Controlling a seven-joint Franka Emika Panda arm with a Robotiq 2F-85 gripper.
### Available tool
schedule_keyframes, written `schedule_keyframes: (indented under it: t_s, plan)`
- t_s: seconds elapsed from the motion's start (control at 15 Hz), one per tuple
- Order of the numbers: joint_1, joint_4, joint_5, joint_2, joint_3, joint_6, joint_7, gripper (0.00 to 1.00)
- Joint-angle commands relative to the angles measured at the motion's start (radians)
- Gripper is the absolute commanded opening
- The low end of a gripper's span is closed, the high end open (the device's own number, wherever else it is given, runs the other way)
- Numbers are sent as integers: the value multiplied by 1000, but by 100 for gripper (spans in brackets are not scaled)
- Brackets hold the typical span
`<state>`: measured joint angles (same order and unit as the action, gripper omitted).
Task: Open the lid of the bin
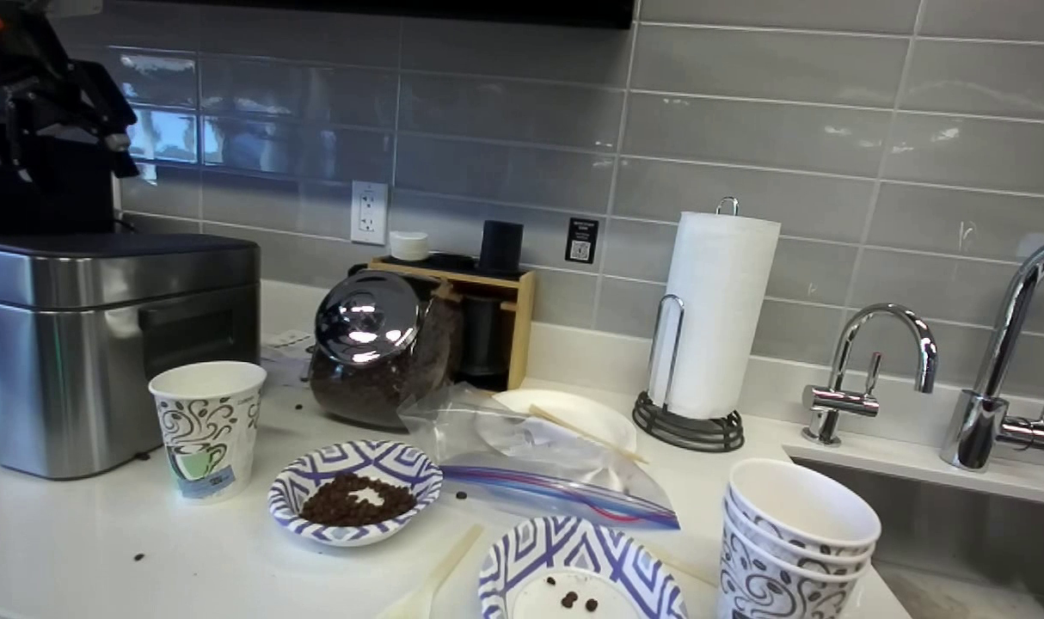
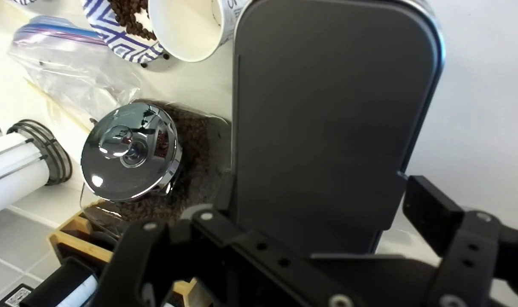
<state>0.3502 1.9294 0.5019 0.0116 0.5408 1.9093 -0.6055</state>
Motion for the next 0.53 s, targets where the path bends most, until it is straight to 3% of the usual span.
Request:
schedule_keyframes:
  t_s: [0.0,0.47]
  plan:
    - [66,-70,56,82,-28,-38,-79,100]
    - [139,-111,120,156,-82,-15,-124,100]
